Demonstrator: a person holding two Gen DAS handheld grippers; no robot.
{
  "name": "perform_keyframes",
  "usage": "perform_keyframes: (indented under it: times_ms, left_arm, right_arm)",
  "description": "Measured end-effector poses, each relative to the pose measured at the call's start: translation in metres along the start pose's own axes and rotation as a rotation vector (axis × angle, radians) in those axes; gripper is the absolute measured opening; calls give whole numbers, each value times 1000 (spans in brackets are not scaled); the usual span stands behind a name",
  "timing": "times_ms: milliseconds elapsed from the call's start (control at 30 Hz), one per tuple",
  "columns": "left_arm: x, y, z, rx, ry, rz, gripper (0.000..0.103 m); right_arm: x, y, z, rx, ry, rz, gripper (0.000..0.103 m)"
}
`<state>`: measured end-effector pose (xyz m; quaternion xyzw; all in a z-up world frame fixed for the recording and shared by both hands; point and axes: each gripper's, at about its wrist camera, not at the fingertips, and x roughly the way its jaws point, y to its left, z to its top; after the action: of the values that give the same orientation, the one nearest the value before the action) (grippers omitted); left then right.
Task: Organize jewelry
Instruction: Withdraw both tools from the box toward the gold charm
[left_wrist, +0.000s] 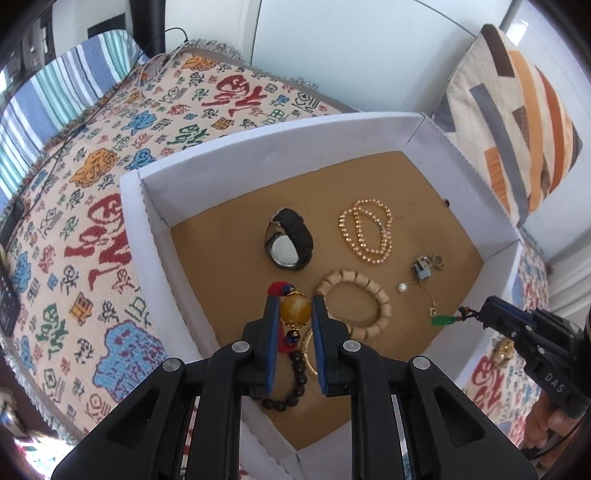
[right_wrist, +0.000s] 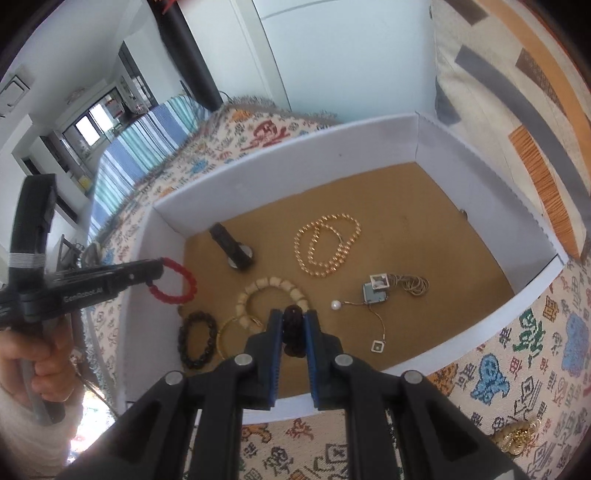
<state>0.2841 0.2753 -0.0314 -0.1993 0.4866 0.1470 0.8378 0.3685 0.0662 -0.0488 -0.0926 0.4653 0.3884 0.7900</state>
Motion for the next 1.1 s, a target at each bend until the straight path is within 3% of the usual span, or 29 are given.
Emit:
perform_keyframes:
  times_ms: [133,167,200,233,267,300,333,433,633,833,967,1100]
  left_arm:
    - [5,-5,-1,23,-10,33,16]
    - [6,-6,-1,26,-13,41,17]
    - [5,-7,-1,29,-18,50,17]
    - [5,-7,-1,29,-25,62,22]
    - [4,-8,-1,30,-30,72,30]
    - [3,-9,-2,31,-36,83,50]
    - [0,-9,-3,29,-51,91,65]
    - [-7,-11,-7,38,-78,121,73]
    - [-35,-14,-33,45,-131,105,92]
    - [-61,-30,-86,120,-163,58,95]
    - [-68,-42,-132,180,-135,7,95]
    - [-59,-59,-179,234,-63,-31,95]
  right_arm:
    - [9,-3,-4,-4,24,-14,15]
    - [10,-3,-5,-7,27,-18,18]
    - [11,-3,-5,-7,27,-20,33]
    - [10,-3,-6,0,23,-25,49]
    - [9,-3,-6,8,17,-29,55]
    - [8,-3,-6,17,10,-30,56]
    - [7,-2,-6,24,5,-26,56]
    - [1,-4,-9,44,-8,-29,56]
    - [-46,-22,-36,117,-97,-67,57]
    - [-114,-56,-93,191,-192,-163,57]
    - [-164,-91,-160,292,-257,-297,57]
    - [-192,-124,-241,431,-233,-421,57]
